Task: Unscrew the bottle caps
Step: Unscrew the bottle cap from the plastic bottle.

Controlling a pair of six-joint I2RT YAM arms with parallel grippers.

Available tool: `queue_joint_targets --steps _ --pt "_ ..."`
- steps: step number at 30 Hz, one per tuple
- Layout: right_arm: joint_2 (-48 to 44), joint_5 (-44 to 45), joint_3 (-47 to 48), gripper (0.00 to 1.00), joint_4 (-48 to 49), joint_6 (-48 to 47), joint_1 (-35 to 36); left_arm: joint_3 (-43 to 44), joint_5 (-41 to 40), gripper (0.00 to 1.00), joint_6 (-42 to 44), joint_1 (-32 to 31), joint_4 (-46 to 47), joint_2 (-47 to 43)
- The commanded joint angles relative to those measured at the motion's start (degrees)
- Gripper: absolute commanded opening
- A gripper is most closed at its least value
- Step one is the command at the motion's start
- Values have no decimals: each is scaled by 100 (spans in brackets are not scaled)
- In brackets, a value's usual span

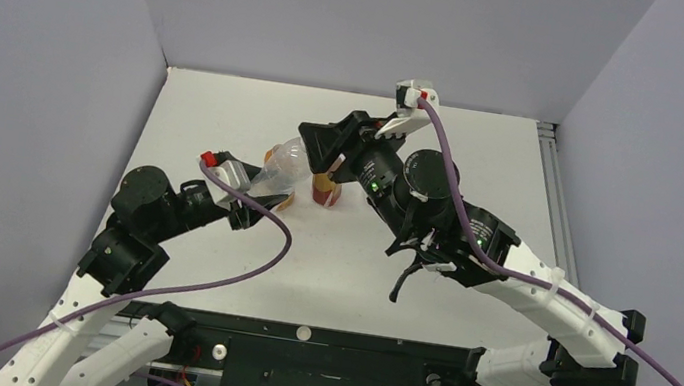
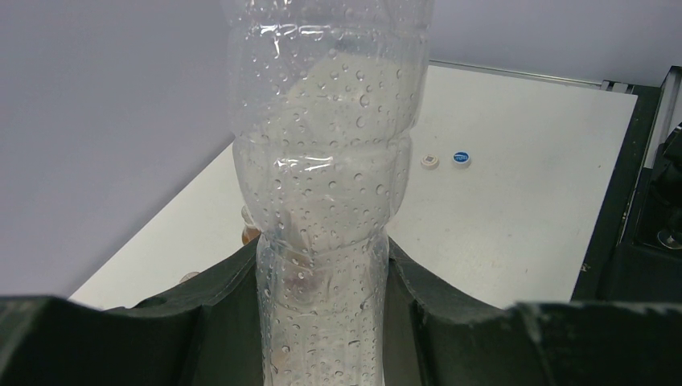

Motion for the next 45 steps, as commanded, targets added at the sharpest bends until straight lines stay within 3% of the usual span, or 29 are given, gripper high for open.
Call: queue_joint_targets --steps 1,6,12,15,19,22,24,28,33,36,38,41,45 --pt "60 -149 88 47 94 23 -24 44 21 0 -50 -33 233 9" --pt "51 -153 73 40 94 28 -24 57 20 0 -59 -33 239 20" --pt "20 -171 47 10 103 6 -47 96 23 0 -55 -33 236 48" --pt "-31 -323 -4 4 160 -69 -92 157 30 0 -197 -34 275 81" --pt "-335 -1762 -451 2 787 -291 -465 355 427 0 -705 -25 324 145" --pt "-754 -3678 -1079 2 1527 -390 -902 579 1526 0 -1352 -25 309 245" --pt "-966 -4450 -1363 2 1996 -401 -1036 673 2225 0 -1790 -20 341 322" --pt "-1107 -5515 -1574 2 2425 -384 -1199 694 2899 0 -2349 -9 561 348" --pt "-935 -6069 -1509 3 2484 -422 -1228 689 3234 0 -2603 9 673 349" --pt "-857 -6135 -1404 6 2319 -494 -1228 679 3244 0 -2581 26 660 340" --pt "-823 -6124 -1298 14 2131 -576 -1228 661 3203 0 -2517 32 615 333" --pt "-803 -5635 -1045 41 1670 -797 -1228 593 2927 0 -2229 32 526 285" --pt "-1022 -4290 -974 64 1049 -981 -1217 409 2013 0 -1579 29 377 167"
